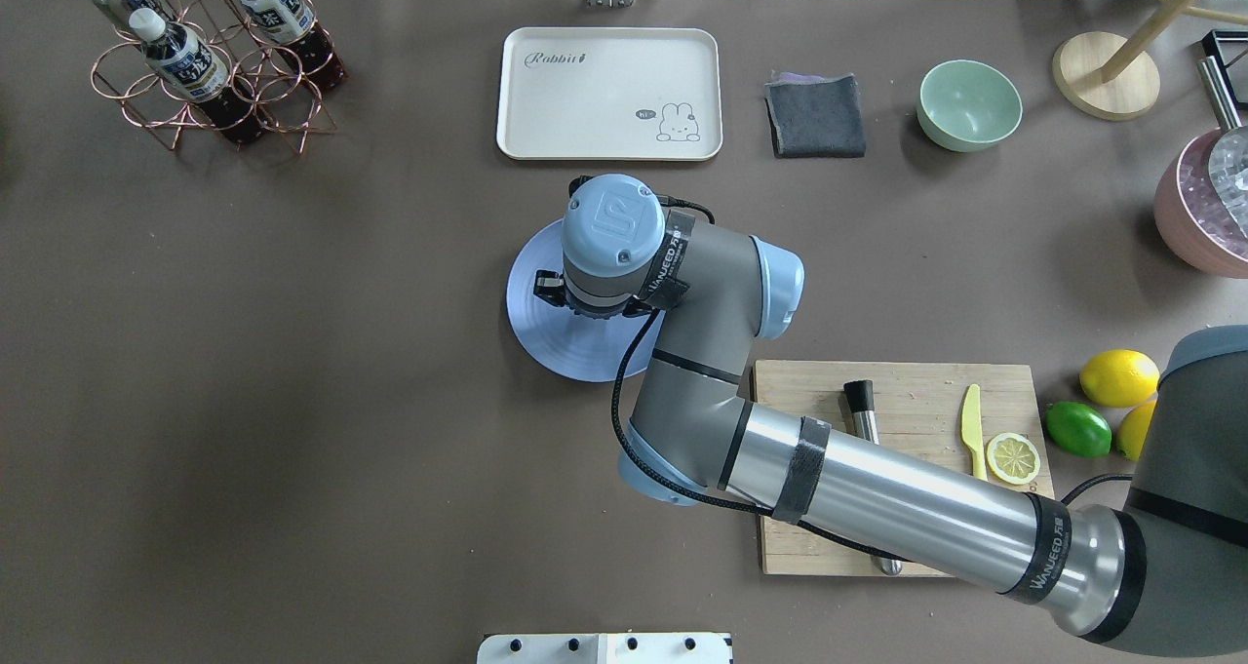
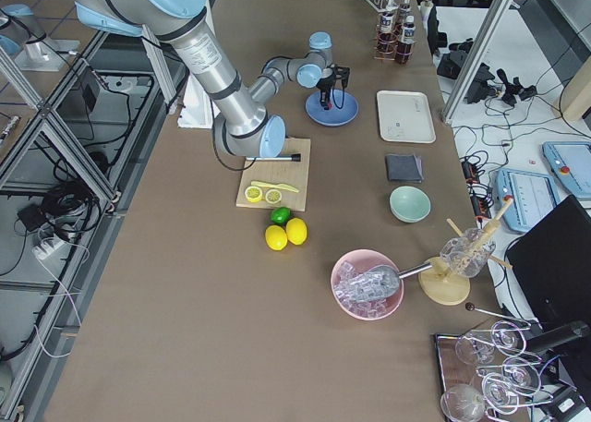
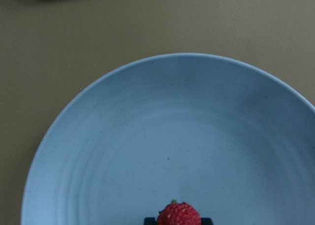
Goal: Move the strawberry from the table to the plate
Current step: 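Lower the strawberry onto the plate and open the right gripper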
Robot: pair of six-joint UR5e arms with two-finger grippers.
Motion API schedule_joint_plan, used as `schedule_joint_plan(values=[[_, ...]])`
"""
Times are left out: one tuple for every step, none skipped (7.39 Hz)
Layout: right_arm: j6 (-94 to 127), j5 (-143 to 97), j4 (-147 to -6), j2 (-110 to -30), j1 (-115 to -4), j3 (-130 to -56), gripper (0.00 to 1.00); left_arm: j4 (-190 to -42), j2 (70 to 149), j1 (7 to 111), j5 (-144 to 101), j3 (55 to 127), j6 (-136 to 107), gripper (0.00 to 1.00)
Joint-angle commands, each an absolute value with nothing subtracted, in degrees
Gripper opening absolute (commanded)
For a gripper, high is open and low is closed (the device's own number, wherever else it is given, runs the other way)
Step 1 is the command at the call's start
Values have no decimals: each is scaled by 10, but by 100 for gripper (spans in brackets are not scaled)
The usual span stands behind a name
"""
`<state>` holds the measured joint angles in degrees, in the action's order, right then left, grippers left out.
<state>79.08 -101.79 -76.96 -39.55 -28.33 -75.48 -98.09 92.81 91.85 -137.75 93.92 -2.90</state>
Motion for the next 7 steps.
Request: schedule_joint_plan(values=[[788, -1018, -770, -396, -286, -751, 0, -981, 928, 918, -1378, 939, -29, 98], [788, -1018, -770, -398, -285, -751, 0, -981, 929, 918, -1378, 940, -29, 98], [788, -1017, -770, -399, -282, -750, 0, -981, 928, 918, -1378, 940, -29, 98], [788, -1017, -770, -399, -280, -750, 0, -981, 928, 918, -1378, 940, -29, 98], [788, -1017, -769, -399, -280, -751, 0, -981, 928, 918, -1378, 940, -29, 98], [788, -1017, -769, -399, -279, -751, 37, -981, 928, 918, -1378, 940, -29, 98], [786, -1014, -768, -399, -279, -751, 84, -981, 928, 918, -1378, 940, -29, 98]])
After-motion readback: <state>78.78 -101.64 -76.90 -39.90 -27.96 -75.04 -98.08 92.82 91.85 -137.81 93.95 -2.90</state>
